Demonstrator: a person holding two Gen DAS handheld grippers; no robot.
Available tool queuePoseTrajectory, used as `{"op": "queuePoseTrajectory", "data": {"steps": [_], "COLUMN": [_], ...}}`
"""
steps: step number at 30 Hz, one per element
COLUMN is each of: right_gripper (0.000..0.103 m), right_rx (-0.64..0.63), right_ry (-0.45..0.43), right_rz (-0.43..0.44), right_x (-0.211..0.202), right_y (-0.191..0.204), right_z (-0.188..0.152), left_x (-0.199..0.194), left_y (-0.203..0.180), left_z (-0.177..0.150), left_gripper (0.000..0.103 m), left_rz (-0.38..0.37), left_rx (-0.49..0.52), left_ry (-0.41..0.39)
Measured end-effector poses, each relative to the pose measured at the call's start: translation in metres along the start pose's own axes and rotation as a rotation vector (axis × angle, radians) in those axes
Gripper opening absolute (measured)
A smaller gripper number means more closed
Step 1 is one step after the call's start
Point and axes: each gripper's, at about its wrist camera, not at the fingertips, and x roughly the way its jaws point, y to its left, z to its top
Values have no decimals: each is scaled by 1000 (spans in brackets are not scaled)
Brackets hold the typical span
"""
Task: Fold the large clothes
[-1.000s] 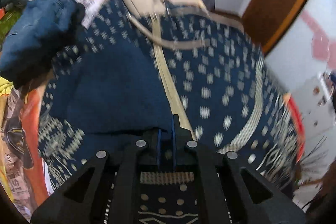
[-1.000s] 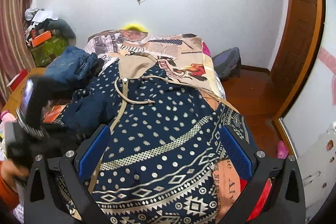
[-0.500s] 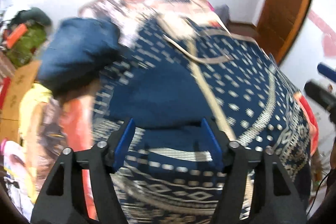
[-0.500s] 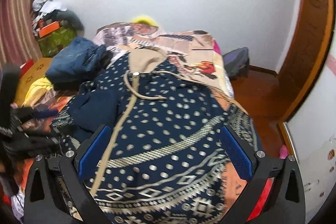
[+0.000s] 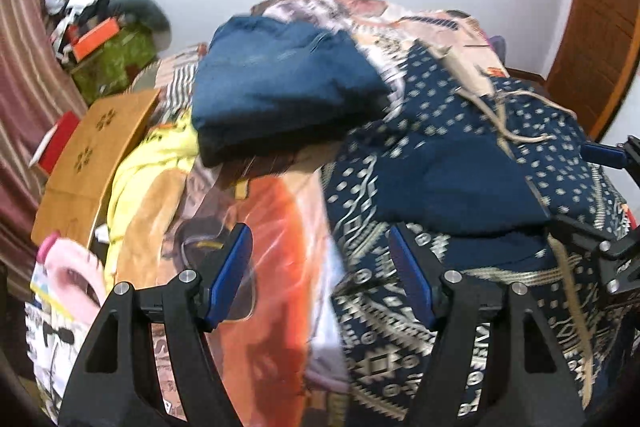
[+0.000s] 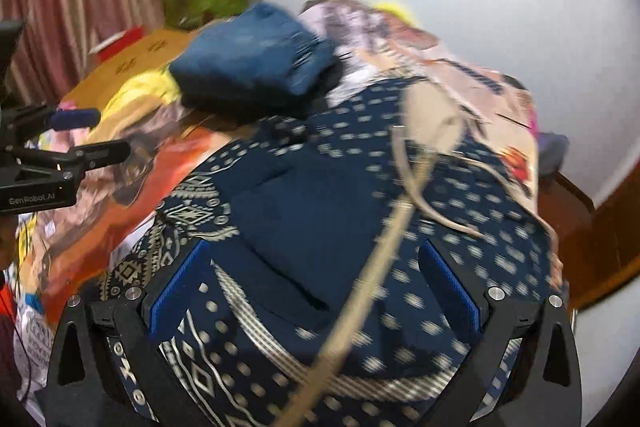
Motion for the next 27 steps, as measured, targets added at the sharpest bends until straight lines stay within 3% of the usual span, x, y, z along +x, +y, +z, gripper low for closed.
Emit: {"op": "queuePoseTrajectory", "data": {"steps": [3, 7, 15, 19, 20, 25, 27], "right_gripper": [97, 79, 72, 70, 67, 21, 11], "right_rx": [-54, -111, -143, -131, -128, -69, -48], "right_ry": [44, 141, 256, 247, 242, 215, 196], "right_rz": [28, 53, 51, 58, 64, 96, 98], "right_x": [25, 64, 128, 136, 136, 125, 114], "right_y": [14, 29, 46, 48, 47, 36, 30], "right_z": [8, 19, 29, 31, 33, 36, 36], "left_x": [11, 25, 44, 49, 48, 41, 39], "left_y": [11, 23, 27, 27, 27, 20, 16], "left_z": [-9, -18, -26, -25, -24, -22, -20], "left_gripper": [70, 69, 69, 69, 69, 69, 69], "left_rz": [3, -8, -19, -19, -19, -1, 4], "left_rx": [-25, -56, -50, -52, -54, -38, -28], "left_ry": [27, 59, 89, 98, 95, 63, 62]}}
